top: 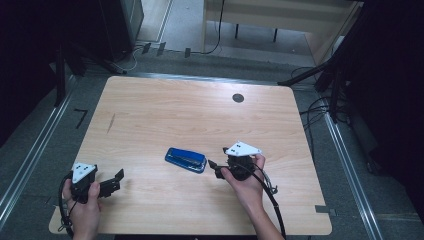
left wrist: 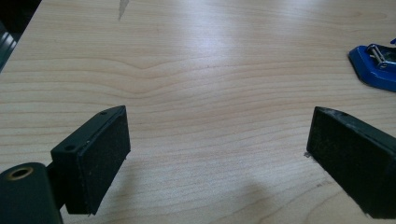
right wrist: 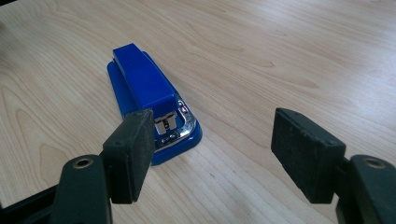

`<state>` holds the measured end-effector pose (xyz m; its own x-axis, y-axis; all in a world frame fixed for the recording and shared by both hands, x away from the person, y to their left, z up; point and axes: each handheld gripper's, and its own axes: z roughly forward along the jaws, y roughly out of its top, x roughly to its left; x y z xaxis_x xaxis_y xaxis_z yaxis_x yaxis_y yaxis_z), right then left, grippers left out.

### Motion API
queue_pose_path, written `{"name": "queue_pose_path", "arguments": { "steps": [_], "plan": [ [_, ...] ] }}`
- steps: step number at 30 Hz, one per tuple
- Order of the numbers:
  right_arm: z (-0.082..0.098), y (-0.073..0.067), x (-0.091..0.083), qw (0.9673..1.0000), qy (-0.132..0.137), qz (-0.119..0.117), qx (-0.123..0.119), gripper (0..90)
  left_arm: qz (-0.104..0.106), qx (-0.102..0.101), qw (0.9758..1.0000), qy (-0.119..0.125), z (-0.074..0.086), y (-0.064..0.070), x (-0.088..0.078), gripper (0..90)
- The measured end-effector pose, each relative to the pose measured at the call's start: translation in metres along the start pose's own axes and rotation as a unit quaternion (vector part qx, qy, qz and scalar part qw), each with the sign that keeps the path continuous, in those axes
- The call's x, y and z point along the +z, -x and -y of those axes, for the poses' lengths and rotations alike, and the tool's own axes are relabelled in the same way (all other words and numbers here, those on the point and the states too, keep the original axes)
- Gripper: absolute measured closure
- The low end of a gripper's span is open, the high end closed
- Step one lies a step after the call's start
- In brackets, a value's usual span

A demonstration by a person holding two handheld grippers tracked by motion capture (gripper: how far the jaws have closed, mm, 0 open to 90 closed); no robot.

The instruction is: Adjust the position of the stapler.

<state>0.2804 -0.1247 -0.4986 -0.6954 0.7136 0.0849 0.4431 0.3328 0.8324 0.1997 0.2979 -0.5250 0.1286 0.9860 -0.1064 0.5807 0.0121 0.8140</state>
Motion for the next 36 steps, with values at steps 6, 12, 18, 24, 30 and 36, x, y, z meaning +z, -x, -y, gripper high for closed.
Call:
{"name": "queue_pose_path", "arguments": {
  "steps": [6, 12, 18, 24, 30, 36],
  "plan": [
    [0.002, 0.001, 0.008, 0.9999, -0.008, -0.013, 0.004, 30.9, 0.001, 0.000, 1.0000, 0.000, 0.000, 0.000, 0.000, 6.5],
    [-0.001, -0.005, 0.019, 0.9993, -0.019, -0.031, -0.004, 32.5, 0.001, 0.000, 1.0000, 0.000, 0.000, 0.000, 0.000, 6.5],
    [-0.005, -0.010, 0.027, 0.9988, -0.023, -0.039, -0.016, 31.8, 0.001, 0.000, 1.0000, 0.000, 0.000, 0.000, 0.000, 6.5],
    [-0.007, -0.015, 0.038, 0.9985, -0.032, -0.038, -0.024, 35.6, 0.002, 0.000, 1.0000, -0.001, 0.000, 0.000, 0.000, 6.5],
    [-0.006, -0.018, 0.050, 0.9979, -0.038, -0.039, -0.034, 40.3, 0.003, 0.000, 1.0000, 0.000, 0.000, 0.000, 0.000, 6.5],
    [-0.010, -0.024, 0.059, 0.9967, -0.045, -0.048, -0.049, 46.9, 0.004, 0.000, 1.0000, -0.001, 0.000, -0.001, 0.000, 6.5]
  ]
}}
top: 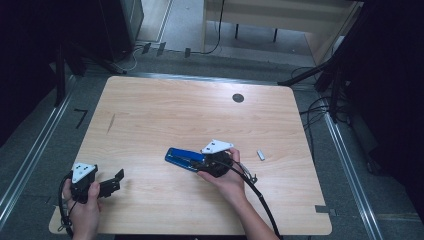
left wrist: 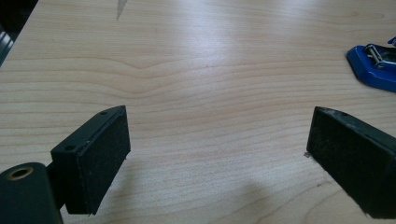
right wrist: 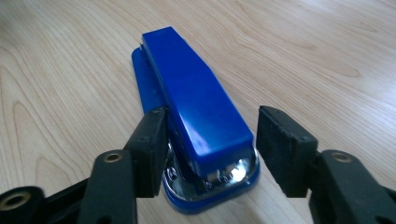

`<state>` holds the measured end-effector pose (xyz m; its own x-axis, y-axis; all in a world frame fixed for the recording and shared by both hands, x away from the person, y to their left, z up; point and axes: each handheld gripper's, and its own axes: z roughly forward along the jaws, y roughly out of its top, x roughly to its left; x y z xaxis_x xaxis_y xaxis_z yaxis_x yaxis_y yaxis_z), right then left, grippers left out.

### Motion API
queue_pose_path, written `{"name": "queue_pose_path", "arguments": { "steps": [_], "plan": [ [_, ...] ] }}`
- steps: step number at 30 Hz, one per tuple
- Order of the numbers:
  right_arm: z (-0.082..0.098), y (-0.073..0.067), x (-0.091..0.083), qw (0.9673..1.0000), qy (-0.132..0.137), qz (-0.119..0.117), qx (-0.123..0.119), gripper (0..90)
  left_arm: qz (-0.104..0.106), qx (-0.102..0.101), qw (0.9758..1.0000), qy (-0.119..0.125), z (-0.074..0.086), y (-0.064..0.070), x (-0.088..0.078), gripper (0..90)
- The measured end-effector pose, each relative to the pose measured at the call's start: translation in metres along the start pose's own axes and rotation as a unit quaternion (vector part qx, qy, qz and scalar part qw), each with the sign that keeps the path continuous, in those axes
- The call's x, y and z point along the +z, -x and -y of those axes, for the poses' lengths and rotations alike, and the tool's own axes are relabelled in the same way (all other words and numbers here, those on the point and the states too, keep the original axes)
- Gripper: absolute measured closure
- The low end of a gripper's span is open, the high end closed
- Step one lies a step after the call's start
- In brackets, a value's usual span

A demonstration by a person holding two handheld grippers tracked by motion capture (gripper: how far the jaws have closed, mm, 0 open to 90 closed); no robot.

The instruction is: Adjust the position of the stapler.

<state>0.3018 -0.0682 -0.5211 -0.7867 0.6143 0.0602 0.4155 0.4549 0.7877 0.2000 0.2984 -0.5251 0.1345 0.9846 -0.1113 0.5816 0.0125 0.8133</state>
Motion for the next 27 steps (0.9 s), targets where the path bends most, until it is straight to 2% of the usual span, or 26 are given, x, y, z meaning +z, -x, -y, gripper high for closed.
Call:
{"name": "queue_pose_path", "arguments": {
  "steps": [3, 5, 12, 18, 19, 20, 27],
  "plan": [
    [-0.003, -0.003, 0.005, 1.0000, -0.005, -0.001, -0.006, 48.9, 0.000, 0.000, 1.0000, 0.000, 0.000, 0.000, 0.000, 6.5],
    [-0.004, -0.006, 0.010, 0.9999, -0.011, 0.005, -0.011, 53.7, 0.000, -0.001, 1.0000, 0.001, 0.000, 0.000, 0.000, 6.5],
    [-0.006, -0.007, 0.014, 0.9998, -0.012, 0.003, -0.015, 54.6, 0.002, -0.001, 1.0000, 0.000, 0.000, 0.000, 0.000, 6.5],
    [-0.007, -0.005, 0.014, 0.9998, -0.014, -0.011, -0.013, 57.4, 0.001, 0.002, 1.0000, -0.002, 0.000, 0.000, 0.000, 6.5],
    [-0.008, -0.003, 0.014, 0.9995, -0.015, -0.027, -0.004, 59.5, 0.001, 0.002, 1.0000, -0.001, 0.000, 0.000, 0.000, 6.5],
    [-0.007, -0.002, 0.014, 0.9994, -0.015, -0.031, 0.000, 59.7, 0.001, 0.003, 1.0000, -0.002, 0.000, 0.000, 0.000, 6.5],
    [-0.007, -0.003, 0.013, 0.9993, -0.018, -0.032, -0.006, 60.9, 0.002, 0.004, 1.0000, 0.000, 0.000, 0.001, 0.000, 6.5]
  ]
}}
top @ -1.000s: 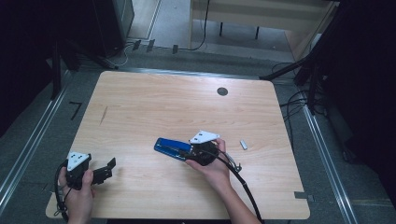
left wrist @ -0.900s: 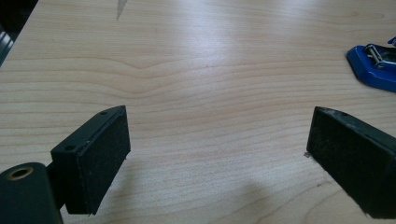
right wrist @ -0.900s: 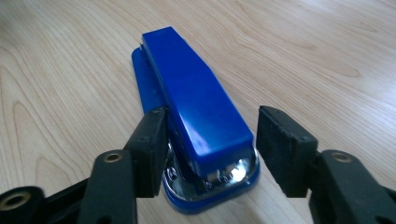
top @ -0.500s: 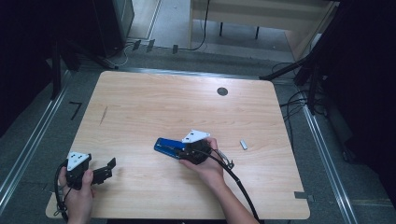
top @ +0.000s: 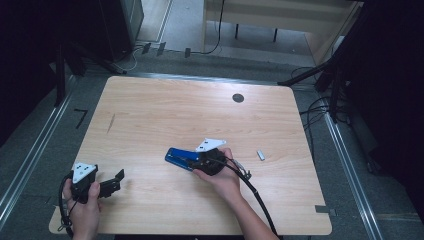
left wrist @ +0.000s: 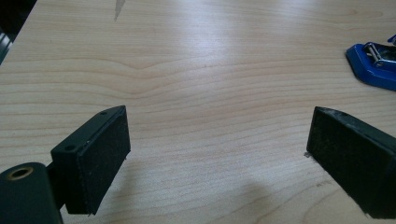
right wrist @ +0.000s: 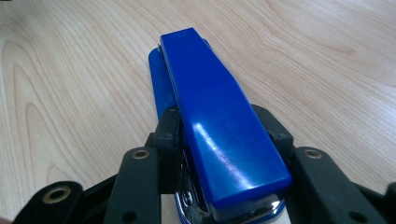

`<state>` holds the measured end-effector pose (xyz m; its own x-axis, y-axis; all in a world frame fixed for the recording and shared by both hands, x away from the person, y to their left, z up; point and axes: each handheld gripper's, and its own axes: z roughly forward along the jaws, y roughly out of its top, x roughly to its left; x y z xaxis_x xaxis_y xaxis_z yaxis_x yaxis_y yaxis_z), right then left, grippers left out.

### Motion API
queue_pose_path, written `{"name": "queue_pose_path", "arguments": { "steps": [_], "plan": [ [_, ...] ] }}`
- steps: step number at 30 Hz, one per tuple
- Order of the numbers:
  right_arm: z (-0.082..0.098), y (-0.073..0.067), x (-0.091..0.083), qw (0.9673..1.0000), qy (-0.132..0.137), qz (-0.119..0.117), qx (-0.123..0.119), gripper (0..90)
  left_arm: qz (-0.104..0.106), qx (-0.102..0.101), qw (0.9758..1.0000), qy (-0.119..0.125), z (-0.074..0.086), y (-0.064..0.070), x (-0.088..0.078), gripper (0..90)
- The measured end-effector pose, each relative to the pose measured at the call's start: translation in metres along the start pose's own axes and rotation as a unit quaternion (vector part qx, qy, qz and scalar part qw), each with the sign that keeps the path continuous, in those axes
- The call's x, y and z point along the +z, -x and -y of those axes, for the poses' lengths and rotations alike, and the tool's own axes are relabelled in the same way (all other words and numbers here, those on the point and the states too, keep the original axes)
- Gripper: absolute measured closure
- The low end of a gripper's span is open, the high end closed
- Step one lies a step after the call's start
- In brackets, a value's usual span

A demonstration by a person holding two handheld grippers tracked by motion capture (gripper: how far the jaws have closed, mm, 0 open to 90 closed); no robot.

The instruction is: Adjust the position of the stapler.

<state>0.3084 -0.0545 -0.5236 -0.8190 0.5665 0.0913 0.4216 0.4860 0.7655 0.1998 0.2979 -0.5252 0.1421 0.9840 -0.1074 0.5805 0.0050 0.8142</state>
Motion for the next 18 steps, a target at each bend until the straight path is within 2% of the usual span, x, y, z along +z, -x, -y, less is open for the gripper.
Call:
{"name": "queue_pose_path", "arguments": {
  "steps": [3, 9, 11, 12, 13, 15, 16, 18],
  "plan": [
    [0.000, -0.002, -0.001, 1.0000, -0.003, 0.000, -0.002, 62.3, 0.006, -0.001, 1.0000, -0.002, 0.000, 0.000, 0.000, 6.5],
    [0.002, -0.006, -0.003, 0.9999, -0.005, 0.001, -0.010, 64.2, 0.000, 0.006, 1.0000, -0.003, 0.001, 0.003, -0.001, 6.4],
    [0.003, -0.007, -0.003, 1.0000, -0.006, -0.001, -0.007, 64.7, -0.005, 0.015, 0.9999, -0.004, 0.001, 0.005, -0.001, 6.4],
    [0.003, -0.008, -0.004, 0.9999, -0.007, -0.003, -0.006, 65.1, -0.014, 0.031, 0.9994, -0.010, 0.001, 0.009, 0.000, 6.4],
    [0.003, -0.008, -0.004, 0.9999, -0.007, -0.003, -0.006, 65.1, -0.014, 0.031, 0.9994, -0.010, 0.001, 0.009, 0.000, 6.4],
    [0.005, -0.009, -0.005, 1.0000, -0.007, -0.002, -0.006, 65.6, 0.002, 0.028, 0.9995, -0.013, 0.000, 0.012, 0.000, 6.4],
    [0.005, -0.010, -0.005, 1.0000, -0.007, -0.002, -0.006, 65.8, 0.008, 0.036, 0.9992, -0.014, 0.000, 0.018, 0.000, 6.4],
    [0.006, -0.010, -0.006, 1.0000, -0.006, -0.003, -0.007, 66.0, 0.012, 0.041, 0.9990, -0.014, -0.001, 0.021, 0.001, 6.4]
  ]
}}
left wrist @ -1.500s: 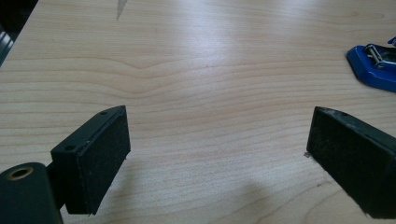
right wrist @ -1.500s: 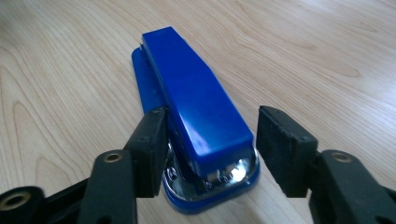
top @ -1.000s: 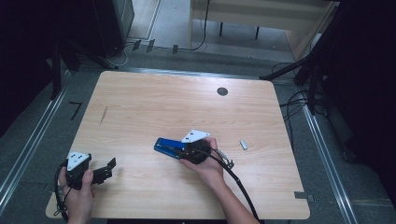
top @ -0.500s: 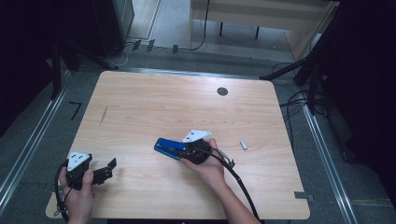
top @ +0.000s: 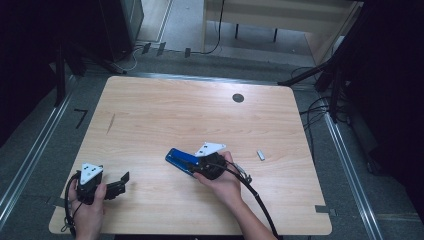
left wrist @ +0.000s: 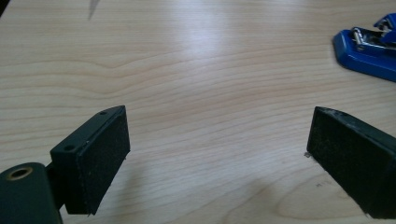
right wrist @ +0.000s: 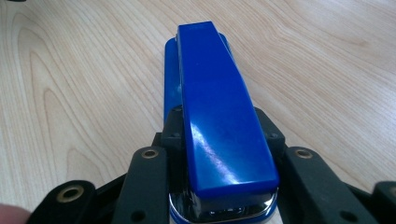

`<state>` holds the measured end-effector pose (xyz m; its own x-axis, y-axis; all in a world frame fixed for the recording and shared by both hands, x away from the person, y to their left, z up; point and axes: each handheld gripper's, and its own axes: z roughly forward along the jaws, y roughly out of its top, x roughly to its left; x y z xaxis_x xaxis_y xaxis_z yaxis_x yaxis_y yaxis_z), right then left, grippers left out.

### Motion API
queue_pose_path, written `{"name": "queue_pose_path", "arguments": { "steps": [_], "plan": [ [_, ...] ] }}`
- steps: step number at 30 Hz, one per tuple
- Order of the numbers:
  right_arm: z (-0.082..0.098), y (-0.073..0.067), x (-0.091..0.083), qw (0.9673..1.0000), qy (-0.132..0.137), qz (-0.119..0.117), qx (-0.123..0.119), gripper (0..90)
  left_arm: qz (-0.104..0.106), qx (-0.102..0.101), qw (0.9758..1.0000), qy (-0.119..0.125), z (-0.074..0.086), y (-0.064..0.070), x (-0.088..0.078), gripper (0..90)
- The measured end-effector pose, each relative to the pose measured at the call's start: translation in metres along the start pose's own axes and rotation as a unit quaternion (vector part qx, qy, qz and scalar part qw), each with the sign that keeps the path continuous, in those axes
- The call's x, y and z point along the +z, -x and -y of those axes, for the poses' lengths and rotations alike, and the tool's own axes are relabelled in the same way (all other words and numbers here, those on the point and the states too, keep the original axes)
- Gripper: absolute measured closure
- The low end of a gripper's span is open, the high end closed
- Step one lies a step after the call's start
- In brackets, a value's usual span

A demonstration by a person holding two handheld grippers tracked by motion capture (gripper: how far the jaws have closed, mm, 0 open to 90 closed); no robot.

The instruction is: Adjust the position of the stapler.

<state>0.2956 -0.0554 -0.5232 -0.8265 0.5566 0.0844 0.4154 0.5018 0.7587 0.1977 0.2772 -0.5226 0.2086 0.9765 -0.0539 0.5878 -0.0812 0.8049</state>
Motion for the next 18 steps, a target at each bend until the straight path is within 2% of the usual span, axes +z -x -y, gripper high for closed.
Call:
{"name": "queue_pose_path", "arguments": {
  "steps": [4, 14, 18],
  "plan": [
    [0.002, -0.003, -0.003, 1.0000, -0.002, 0.001, 0.001, 66.6, 0.014, 0.009, 0.9999, 0.001, -0.001, 0.010, 0.000, 6.4],
    [0.008, -0.007, -0.009, 1.0000, -0.004, -0.002, -0.007, 66.9, 0.036, 0.014, 0.9992, 0.006, -0.002, 0.023, 0.000, 6.4],
    [0.011, -0.009, -0.011, 0.9999, -0.002, -0.005, -0.009, 66.9, 0.042, 0.031, 0.9986, 0.010, -0.004, 0.038, -0.001, 6.4]
  ]
}}
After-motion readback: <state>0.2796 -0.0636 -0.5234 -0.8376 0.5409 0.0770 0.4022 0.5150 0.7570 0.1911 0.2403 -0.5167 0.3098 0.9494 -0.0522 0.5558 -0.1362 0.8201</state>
